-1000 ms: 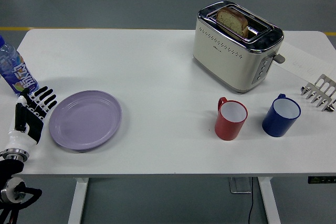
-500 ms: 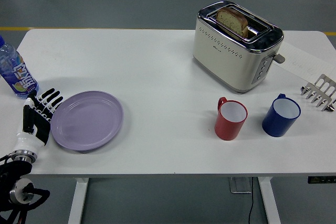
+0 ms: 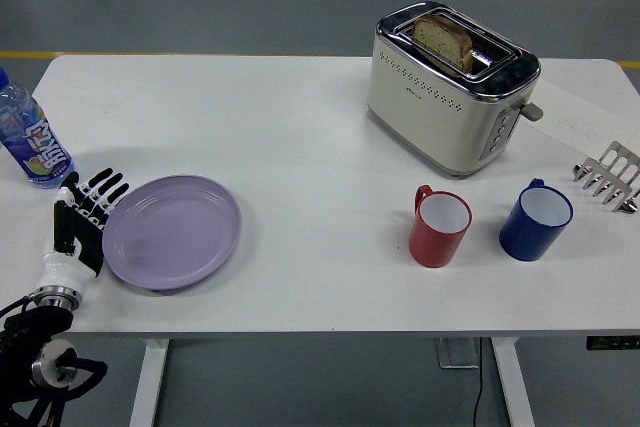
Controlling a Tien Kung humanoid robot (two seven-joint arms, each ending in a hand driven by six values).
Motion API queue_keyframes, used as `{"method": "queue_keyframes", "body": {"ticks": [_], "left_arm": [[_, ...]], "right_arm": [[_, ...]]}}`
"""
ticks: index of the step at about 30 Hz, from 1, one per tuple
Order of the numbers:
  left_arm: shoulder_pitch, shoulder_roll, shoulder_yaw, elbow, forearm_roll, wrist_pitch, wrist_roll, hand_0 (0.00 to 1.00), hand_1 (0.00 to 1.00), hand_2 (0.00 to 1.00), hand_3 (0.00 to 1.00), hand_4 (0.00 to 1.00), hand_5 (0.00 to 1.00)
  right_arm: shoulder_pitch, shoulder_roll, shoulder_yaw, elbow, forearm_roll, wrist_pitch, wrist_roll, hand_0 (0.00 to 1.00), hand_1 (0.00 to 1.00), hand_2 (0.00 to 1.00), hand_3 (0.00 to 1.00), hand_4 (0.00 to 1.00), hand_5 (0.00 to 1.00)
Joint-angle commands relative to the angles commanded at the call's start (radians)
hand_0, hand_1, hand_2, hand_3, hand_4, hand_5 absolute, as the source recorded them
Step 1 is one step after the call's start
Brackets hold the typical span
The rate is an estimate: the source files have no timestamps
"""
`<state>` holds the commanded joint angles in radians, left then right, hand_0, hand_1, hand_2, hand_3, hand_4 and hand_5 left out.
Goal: Push plate across desktop
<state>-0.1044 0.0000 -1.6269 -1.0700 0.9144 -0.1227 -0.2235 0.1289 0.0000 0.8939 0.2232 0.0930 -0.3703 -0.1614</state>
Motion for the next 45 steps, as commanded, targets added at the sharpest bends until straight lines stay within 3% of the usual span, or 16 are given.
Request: {"method": "queue_keyframes", "body": {"ticks": [16, 45], "left_arm": [[0.005, 0.0, 0.062, 0.004, -0.043, -0.002, -0.004, 0.801, 0.794, 0.741, 0.646, 0.573, 0.998], [-0.054, 0.0, 0.187, 0.013, -0.064, 0.002, 0.0, 0.806, 0.796, 0.743, 0.646, 0.569, 0.998]], "right_arm": [[-0.008, 0.0, 0.02, 0.005, -0.052, -0.011, -0.014, 0.56, 0.467, 0.612, 0.594, 0.344, 0.516], [0.004, -0.001, 0.019, 0.001, -0.055, -0.004, -0.008, 0.558, 0.467, 0.612, 0.594, 0.344, 0.519]]}}
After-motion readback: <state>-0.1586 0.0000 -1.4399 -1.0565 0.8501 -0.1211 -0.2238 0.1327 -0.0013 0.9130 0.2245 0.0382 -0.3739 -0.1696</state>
